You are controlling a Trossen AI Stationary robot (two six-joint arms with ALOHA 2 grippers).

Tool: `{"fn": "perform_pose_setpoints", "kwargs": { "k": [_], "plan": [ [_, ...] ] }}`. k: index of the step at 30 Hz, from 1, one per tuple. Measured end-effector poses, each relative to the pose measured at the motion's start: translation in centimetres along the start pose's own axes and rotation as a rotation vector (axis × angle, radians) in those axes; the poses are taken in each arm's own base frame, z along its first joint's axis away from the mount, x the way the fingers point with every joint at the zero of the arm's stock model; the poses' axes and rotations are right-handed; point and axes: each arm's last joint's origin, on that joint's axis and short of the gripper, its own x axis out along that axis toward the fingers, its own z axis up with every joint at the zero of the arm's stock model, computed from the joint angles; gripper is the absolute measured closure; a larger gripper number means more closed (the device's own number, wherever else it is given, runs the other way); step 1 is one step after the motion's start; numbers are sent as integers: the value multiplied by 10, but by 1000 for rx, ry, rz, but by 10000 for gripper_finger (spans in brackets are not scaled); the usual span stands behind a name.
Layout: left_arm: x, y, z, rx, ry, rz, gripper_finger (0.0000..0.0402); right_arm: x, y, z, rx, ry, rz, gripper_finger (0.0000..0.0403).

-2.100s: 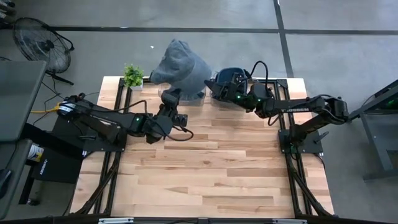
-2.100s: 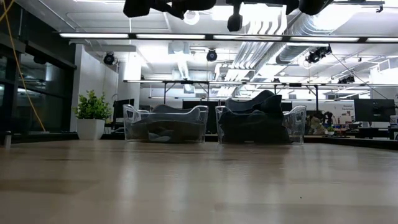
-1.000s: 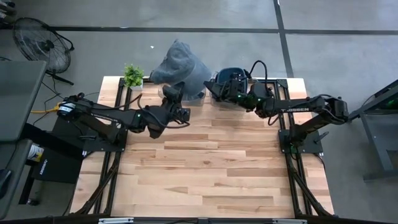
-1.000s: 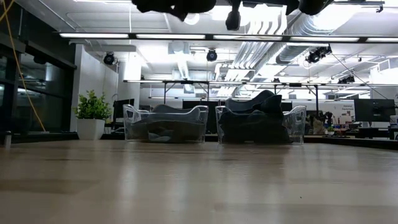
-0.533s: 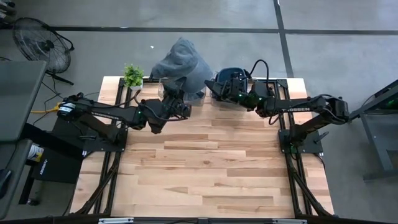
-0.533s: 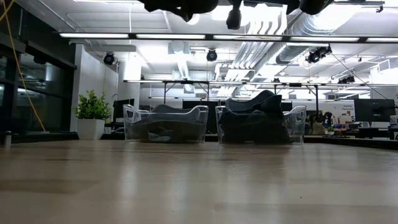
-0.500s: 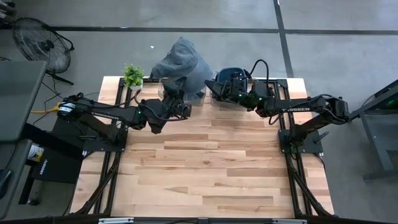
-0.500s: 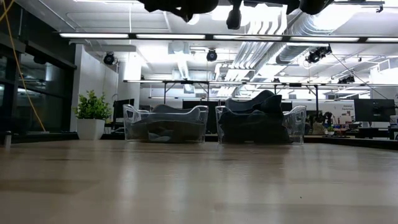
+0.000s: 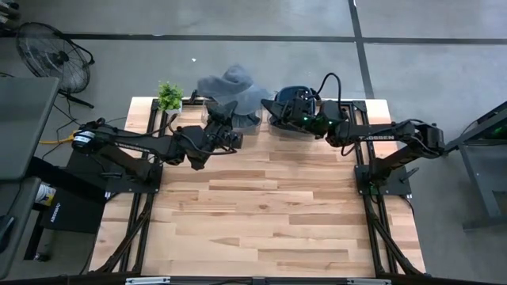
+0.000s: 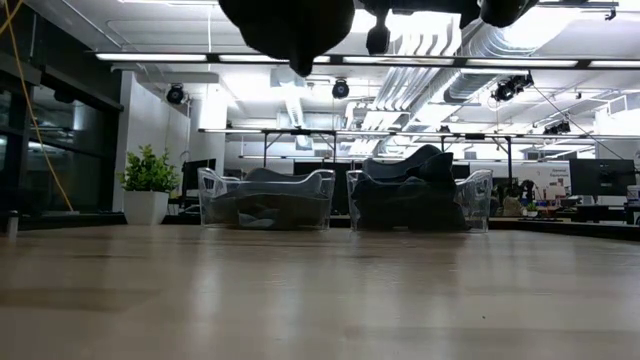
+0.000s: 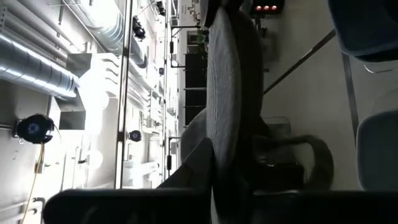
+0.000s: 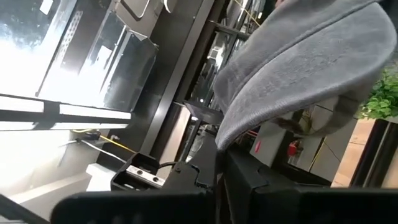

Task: Pick & Place hat
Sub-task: Put the gray cap into the left transparent bin

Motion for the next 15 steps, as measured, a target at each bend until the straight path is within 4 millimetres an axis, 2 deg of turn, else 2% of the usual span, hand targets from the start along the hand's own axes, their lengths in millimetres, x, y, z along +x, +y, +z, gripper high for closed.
{"fn": "perform_pose_setpoints", "kwargs": {
  "k": [8,15],
  "plan": [
    [0,0,0,-10,-2,-1,395,0,1,-1,-62,36,20,350],
    [1,-3,2,4,-17,-6,396,0,-3,3,-100,157,64,293]
  ]
}}
